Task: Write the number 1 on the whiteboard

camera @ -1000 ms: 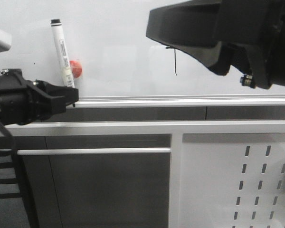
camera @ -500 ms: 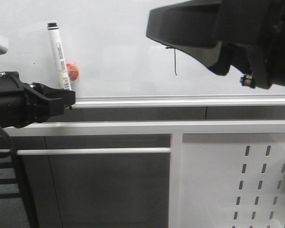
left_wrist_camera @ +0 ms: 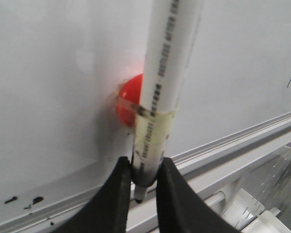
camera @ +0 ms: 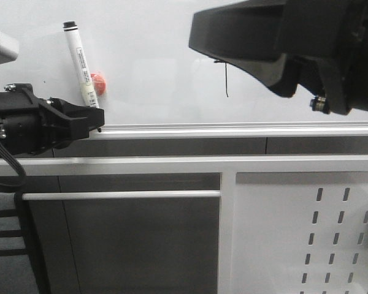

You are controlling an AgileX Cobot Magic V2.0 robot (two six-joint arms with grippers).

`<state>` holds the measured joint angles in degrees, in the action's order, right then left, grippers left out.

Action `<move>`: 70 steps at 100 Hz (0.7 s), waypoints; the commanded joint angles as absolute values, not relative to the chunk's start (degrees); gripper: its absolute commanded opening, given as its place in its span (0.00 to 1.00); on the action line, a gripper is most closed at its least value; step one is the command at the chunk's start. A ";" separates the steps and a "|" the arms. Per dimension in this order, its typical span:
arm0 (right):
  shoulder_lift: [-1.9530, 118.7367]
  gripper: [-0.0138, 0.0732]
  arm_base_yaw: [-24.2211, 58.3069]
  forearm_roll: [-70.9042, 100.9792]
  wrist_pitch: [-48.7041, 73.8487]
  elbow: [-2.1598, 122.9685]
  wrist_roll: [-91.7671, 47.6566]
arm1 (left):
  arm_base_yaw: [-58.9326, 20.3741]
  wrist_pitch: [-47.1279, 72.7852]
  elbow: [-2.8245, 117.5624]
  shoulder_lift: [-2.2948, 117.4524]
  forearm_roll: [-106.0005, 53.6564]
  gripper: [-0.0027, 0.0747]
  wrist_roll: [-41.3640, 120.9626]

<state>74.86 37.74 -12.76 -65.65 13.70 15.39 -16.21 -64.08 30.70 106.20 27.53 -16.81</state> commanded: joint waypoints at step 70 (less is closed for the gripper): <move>73.45 0.58 37.44 -12.50 -75.92 14.71 14.89 | -16.34 -68.10 31.95 104.10 27.22 0.01 -17.23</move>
